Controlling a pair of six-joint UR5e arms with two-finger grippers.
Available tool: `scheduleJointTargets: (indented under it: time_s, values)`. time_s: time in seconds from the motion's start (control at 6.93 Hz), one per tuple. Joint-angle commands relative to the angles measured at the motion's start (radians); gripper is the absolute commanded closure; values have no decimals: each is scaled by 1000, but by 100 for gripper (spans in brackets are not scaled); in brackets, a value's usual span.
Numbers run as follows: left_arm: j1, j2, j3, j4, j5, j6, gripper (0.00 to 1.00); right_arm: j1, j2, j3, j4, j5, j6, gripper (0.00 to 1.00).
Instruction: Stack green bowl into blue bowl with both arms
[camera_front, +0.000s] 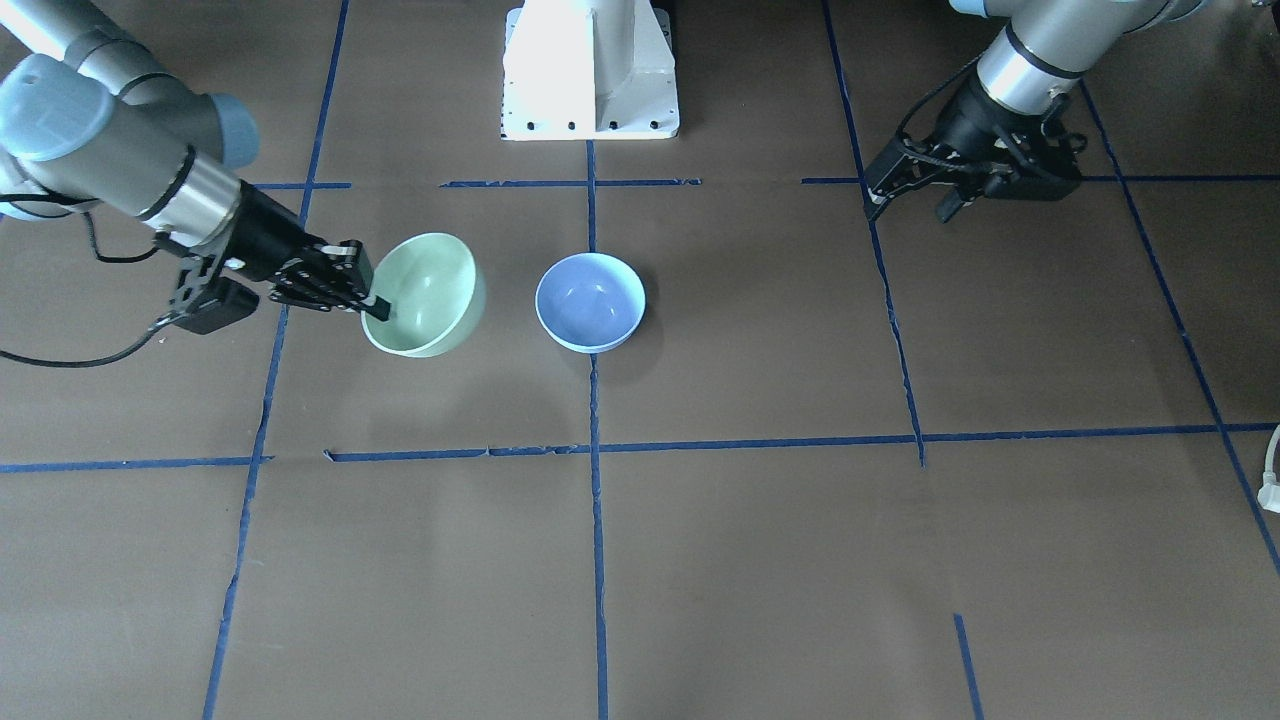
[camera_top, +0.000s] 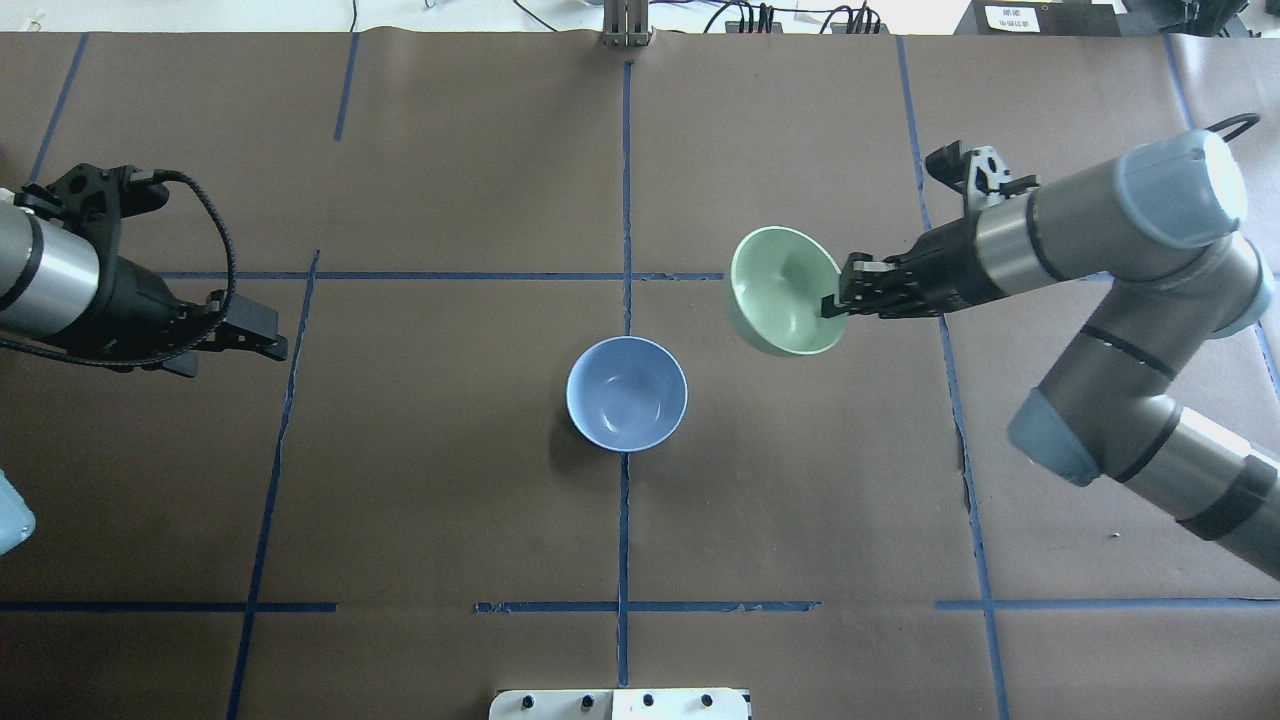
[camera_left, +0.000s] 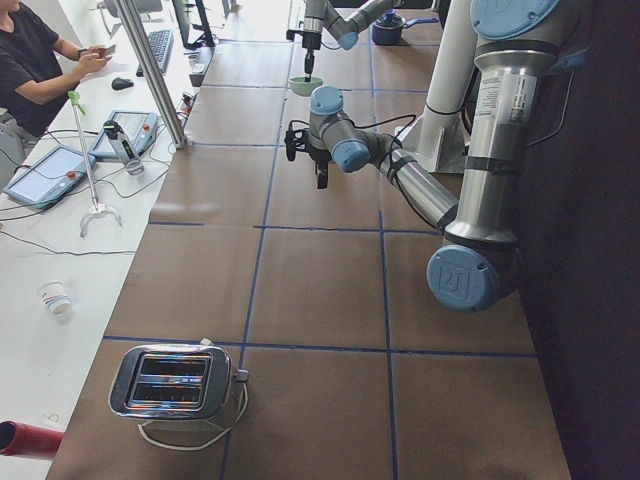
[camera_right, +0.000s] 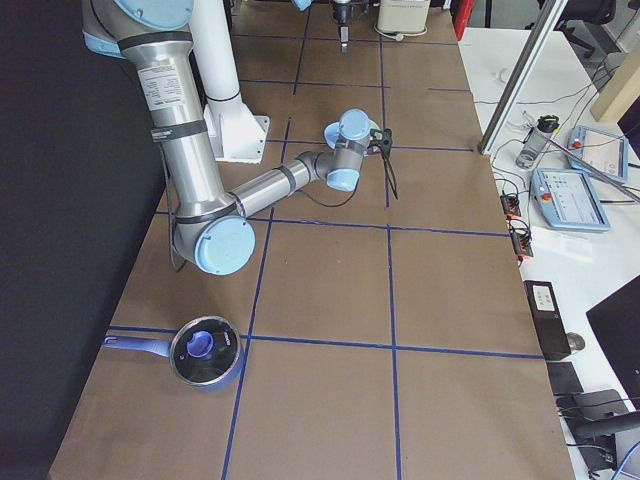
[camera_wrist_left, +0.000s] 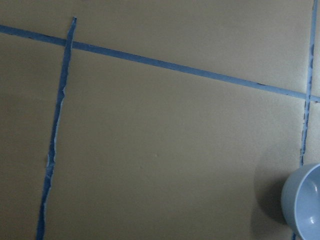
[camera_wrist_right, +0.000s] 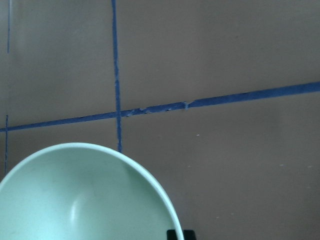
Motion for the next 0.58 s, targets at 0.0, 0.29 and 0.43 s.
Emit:
scheduleJointTargets:
  time_s: [0.0, 0.29, 0.43]
  values:
    - [-20, 51, -13, 1, -2, 51, 0, -184, 117, 94, -265, -250, 34, 100]
    - [-20, 57, -13, 1, 0, 50, 0, -233, 198, 94, -505, -299, 37, 100]
    - [-20, 55, -11, 0, 1, 48, 0, -278, 192, 85, -510, -332, 70, 100]
